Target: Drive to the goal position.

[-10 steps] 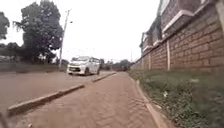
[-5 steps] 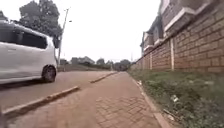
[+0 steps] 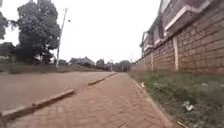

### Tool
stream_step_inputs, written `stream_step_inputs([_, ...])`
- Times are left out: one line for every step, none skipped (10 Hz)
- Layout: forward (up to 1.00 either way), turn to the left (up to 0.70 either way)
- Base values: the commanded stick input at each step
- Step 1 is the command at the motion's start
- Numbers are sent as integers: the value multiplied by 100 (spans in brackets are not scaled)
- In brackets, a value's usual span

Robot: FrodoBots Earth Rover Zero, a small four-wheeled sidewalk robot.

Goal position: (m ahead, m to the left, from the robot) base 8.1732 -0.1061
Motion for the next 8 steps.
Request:
stream_step_inputs([70,0])
stream_step_inputs([70,0])
stream_step_inputs([70,0])
stream_step_inputs([70,0])
stream_step_inputs([70,0])
stream_step_inputs([70,0])
stream_step_inputs([70,0])
stream_step_inputs([70,0])
